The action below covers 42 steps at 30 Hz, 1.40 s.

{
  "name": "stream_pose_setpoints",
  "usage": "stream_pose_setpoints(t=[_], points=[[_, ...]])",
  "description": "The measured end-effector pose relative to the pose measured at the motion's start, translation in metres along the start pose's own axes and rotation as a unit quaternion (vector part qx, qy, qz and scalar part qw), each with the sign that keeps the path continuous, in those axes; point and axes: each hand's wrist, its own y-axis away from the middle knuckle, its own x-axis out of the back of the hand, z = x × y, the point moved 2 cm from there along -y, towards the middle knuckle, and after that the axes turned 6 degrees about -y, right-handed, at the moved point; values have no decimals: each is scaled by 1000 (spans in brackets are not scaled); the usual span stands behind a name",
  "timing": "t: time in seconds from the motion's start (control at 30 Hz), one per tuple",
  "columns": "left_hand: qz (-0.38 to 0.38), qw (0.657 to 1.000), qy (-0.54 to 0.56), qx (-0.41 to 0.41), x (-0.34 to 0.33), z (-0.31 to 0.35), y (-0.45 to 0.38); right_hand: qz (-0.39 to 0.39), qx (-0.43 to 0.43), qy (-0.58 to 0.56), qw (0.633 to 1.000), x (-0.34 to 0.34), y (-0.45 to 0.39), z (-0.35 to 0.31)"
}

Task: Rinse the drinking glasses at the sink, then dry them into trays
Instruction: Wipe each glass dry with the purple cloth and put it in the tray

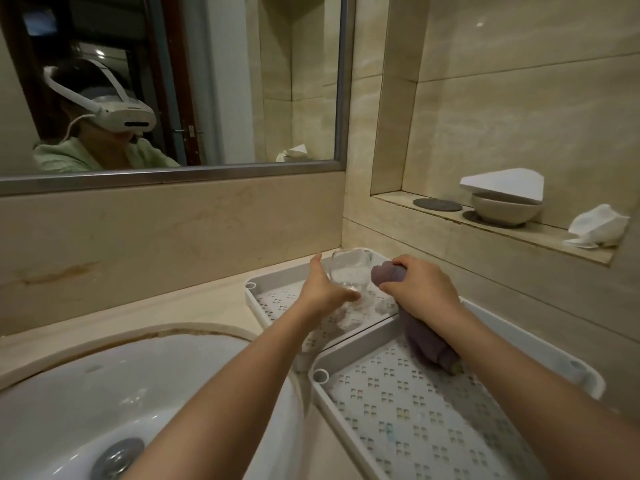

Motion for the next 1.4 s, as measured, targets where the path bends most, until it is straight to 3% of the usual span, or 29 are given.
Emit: stream_pose_setpoints(t=[0.13, 0.23, 0.37, 0.47, 0.63, 0.8, 0.97, 1.2, 1.4], points=[[-47, 999, -7, -27, -5, 7, 13, 8, -13, -6, 1000, 3, 3, -1], [-3, 984, -165, -74, 6, 12, 29, 4, -1, -19, 1000, 8, 10, -10], [22, 883, -456, -111, 34, 18, 65, -20, 38, -50, 998, 13, 25, -33], [34, 815, -568, -111, 63, 19, 107, -63, 80, -85, 991, 12, 45, -62], [89, 781, -614, -71, 125, 15, 199, -166, 171, -142, 961, 2, 102, -129], [148, 744, -651, 12, 186, 11, 308, -240, 301, -150, 911, -10, 175, -208], [201, 723, -651, 110, 233, -10, 418, -303, 380, -202, 850, -35, 259, -273], [257, 689, -631, 247, 285, -46, 540, -349, 435, -245, 793, -77, 368, -336], [257, 673, -609, 332, 319, -75, 587, -364, 441, -267, 776, -100, 414, -371]])
